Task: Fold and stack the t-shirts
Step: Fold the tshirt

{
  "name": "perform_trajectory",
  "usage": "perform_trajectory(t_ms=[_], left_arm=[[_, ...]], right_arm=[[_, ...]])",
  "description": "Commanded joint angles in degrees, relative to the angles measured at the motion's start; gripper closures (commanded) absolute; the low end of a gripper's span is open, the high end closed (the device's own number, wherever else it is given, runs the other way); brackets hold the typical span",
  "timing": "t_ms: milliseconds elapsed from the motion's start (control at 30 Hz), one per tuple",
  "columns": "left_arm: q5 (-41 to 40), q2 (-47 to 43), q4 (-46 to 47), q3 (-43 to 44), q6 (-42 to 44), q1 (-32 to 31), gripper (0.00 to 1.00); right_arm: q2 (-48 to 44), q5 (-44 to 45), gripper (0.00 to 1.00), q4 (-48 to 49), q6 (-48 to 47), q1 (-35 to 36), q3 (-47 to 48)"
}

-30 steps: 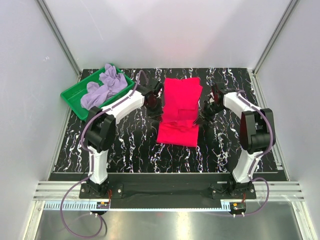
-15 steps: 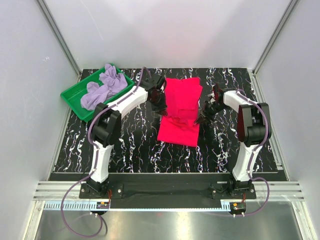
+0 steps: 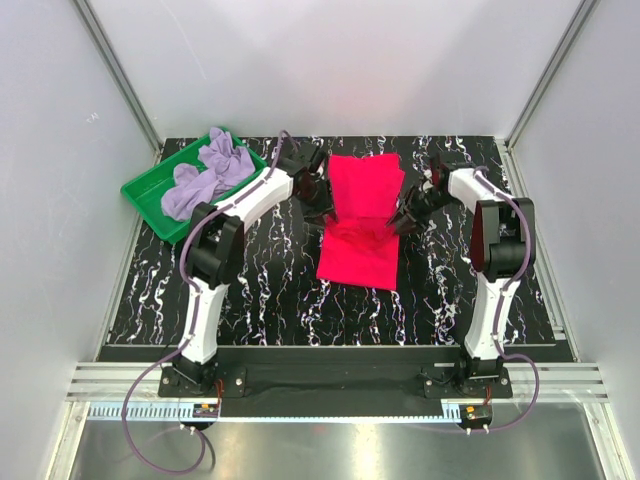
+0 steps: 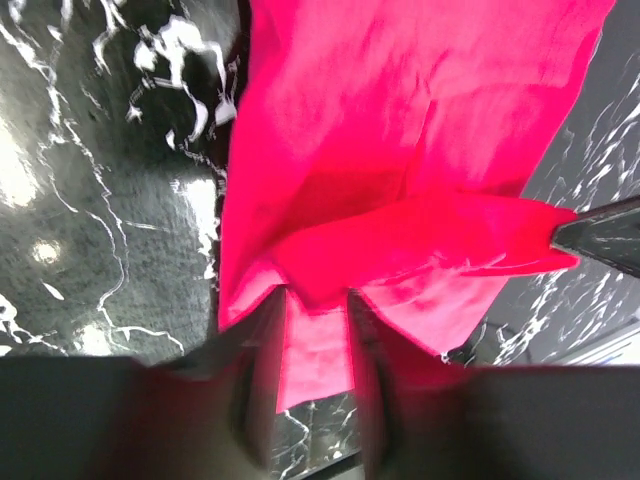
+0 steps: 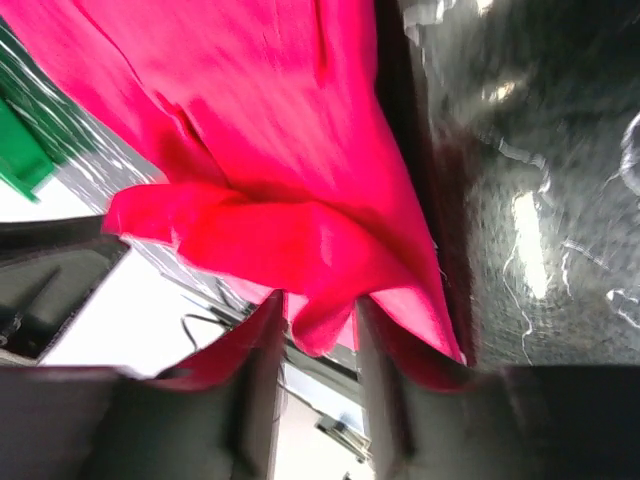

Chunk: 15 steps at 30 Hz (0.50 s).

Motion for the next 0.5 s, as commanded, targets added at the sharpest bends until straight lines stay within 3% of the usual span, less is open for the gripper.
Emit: perform_trajectory(t_ms=[0,67,200,267,300,400,467], left_arm=[[-1.0,0.7,1.7,5.0,0.2,1.5,0.51],[-4.6,0.7,-1.5,11.5,2.1,2.1,0.45],[-8.7,-2.3,-5.8,15.9,5.4,2.5,0.42],[-7.5,-8.1,-3.2,11.0,5.9,2.4,0.43],[-4.3,-10.8,-0.8,2.7,5.1,2.4,0.46],[1.7,-17.4,9.0,-11.4,3.2,2.1,0.48],[5.1,-17.8,11.8,-14.5,3.3,2.1,0.46]], right_arm=[[1.6,-1.7,0.54,-1.6,-0.2,-1.7,6.0],[2.4,-1.4,0.5,-3.0,-0.2,-2.8,8.2],[1.8,1.6,0.42,-7.8,-2.5,-3.2,13.5],[-0.5,4.3,0.4,-9.1,-4.5,-3.2,13.1],[-1.6,4.5,0.39,-9.0,-5.1,-3.1,10.7],[-5.7,4.6,0.39,-7.2,-7.0,-3.1,4.2],[-8.0,3.7,0.39,-4.7,-7.6,-3.2,0.7]])
